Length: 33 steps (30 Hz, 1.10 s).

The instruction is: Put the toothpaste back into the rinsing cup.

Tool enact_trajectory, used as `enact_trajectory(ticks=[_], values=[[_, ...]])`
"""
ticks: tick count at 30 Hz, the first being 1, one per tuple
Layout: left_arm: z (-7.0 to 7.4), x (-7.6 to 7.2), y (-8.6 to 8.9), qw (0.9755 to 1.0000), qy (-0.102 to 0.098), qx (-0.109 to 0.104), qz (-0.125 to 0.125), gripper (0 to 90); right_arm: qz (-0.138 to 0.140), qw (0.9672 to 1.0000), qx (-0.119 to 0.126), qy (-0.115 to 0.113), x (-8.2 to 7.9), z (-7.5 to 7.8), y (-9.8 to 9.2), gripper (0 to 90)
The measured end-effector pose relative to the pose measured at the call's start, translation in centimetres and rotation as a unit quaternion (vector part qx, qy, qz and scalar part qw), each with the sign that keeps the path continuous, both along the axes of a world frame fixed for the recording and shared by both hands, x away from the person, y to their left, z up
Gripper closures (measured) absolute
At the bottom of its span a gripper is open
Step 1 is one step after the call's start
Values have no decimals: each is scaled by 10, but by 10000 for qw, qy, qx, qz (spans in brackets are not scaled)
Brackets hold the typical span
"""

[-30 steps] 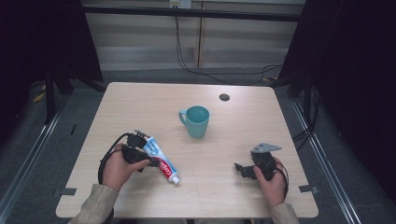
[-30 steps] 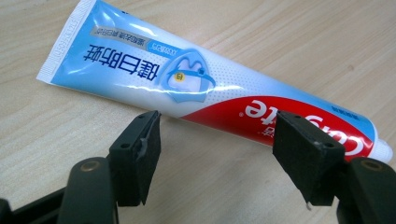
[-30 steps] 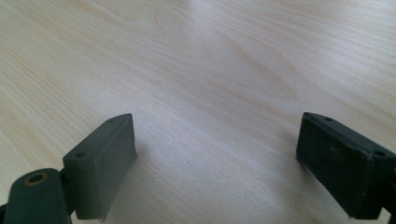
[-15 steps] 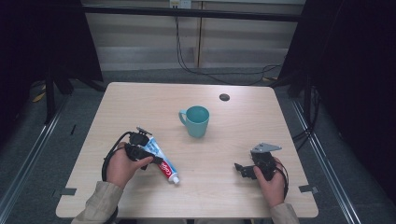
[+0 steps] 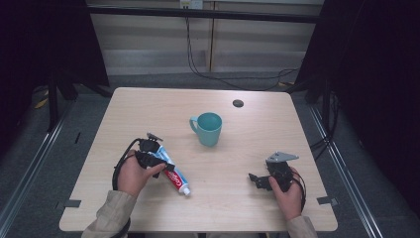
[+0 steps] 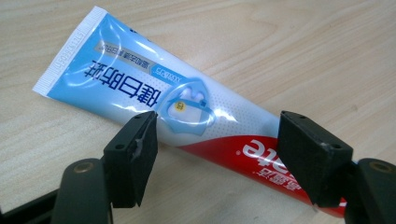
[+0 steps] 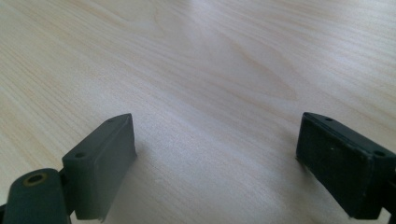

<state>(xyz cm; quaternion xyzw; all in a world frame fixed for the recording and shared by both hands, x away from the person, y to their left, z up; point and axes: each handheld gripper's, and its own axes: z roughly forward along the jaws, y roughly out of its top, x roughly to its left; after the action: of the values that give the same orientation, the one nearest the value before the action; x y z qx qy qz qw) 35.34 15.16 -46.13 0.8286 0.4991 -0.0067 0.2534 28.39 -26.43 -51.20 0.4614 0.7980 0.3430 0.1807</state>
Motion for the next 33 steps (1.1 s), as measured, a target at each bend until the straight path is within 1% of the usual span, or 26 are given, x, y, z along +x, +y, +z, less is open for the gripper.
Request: enact_trajectory(ticks=[4,6,9,10,13,17,20,21,22,23,26,28,32,33], values=[[-1,0,-1,9999,9,-41,125,263,-4,10000,2,5,0,0,0,111],[-2,1,0,9999,-35,-10,137,260,-5,10000,2,9,0,0,0,111],[-2,1,0,9998,-46,-12,190,252,-5,10000,2,6,0,0,0,111],[-3,1,-1,9998,-101,38,192,241,1,10000,1,-1,0,0,0,111],[-4,1,-1,9996,-114,14,262,228,-8,10000,6,10,0,0,0,111],[-4,1,-2,9994,-105,-18,315,218,6,10000,-1,-7,0,0,0,111],[-5,1,-3,9995,-98,1,305,205,6,10000,-1,-5,0,0,0,111],[-6,1,-4,9993,-110,2,356,201,-2,10000,1,3,0,0,0,111],[-6,1,-5,9994,-69,-10,353,194,-5,10000,1,6,0,0,0,111],[-6,1,-5,9993,-14,-23,365,193,4,10000,-1,-6,0,0,0,111],[-7,2,-5,9992,35,-63,391,215,-12,10000,7,15,0,0,0,111],[-7,1,-7,9990,28,-85,428,218,-1,10000,1,3,0,0,0,111],[-7,1,-8,9994,-21,-17,350,230,5,10000,0,-6,0,0,0,111],[-6,2,-10,9993,-15,-9,366,247,-5,10000,2,7,0,0,0,111]])
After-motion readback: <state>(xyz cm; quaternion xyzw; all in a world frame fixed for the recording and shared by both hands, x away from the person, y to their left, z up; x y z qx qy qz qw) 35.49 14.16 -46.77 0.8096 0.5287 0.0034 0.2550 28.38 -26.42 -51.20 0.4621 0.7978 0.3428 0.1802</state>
